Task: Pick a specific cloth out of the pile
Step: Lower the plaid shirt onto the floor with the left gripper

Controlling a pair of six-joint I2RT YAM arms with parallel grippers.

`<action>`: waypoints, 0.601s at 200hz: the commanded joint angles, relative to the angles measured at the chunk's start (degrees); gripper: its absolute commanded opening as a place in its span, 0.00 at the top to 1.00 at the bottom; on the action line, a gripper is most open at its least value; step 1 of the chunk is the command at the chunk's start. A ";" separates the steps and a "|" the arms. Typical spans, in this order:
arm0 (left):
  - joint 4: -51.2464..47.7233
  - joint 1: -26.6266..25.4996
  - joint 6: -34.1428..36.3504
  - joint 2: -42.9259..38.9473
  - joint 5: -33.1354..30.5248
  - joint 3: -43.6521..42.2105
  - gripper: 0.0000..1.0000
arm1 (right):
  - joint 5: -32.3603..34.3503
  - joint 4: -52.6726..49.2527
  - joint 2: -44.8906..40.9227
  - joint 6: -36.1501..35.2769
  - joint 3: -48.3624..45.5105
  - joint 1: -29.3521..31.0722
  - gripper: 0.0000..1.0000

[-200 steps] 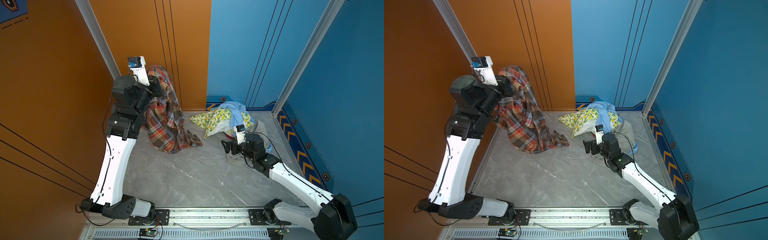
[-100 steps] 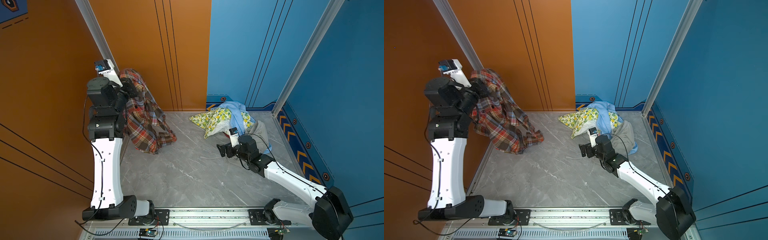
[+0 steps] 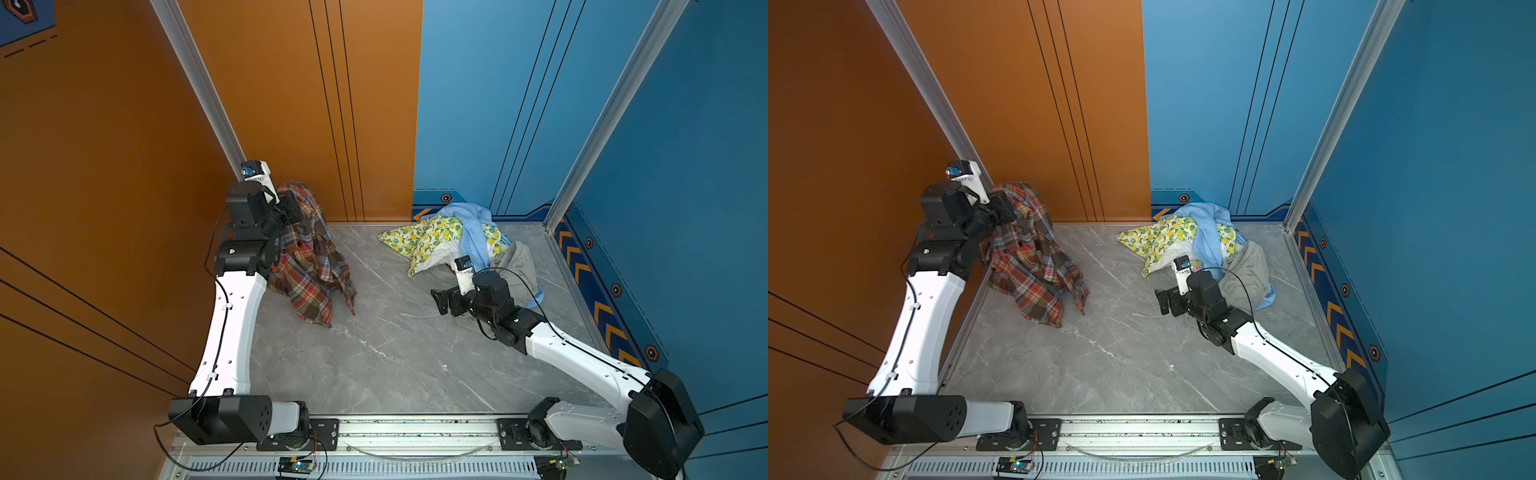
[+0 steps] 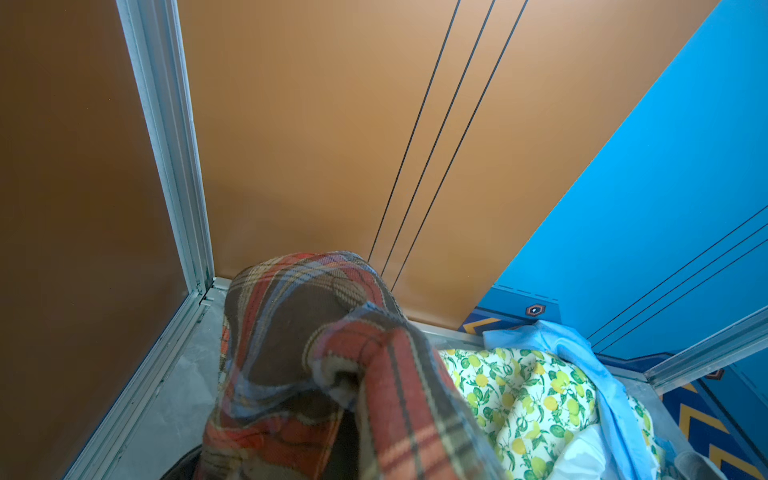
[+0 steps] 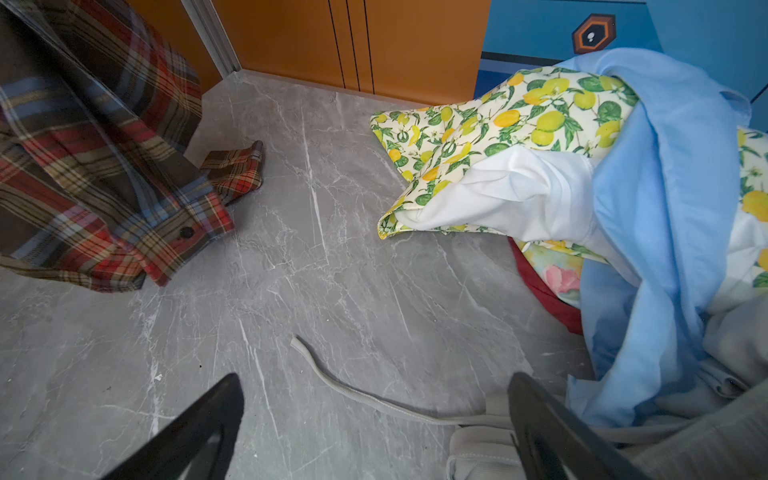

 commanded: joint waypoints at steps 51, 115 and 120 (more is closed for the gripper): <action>4.75 -3.26 1.73 1.07 -9.34 -9.29 1.00 | 1.33 2.09 -0.80 0.48 -1.16 0.28 0.00; 7.48 -7.20 -1.69 -4.12 -15.06 -27.90 1.00 | 0.90 4.47 0.14 1.02 -2.01 0.26 0.00; 7.52 -8.07 -2.24 -3.96 -15.65 -28.91 1.00 | 0.81 4.58 0.25 1.15 -2.07 0.28 0.00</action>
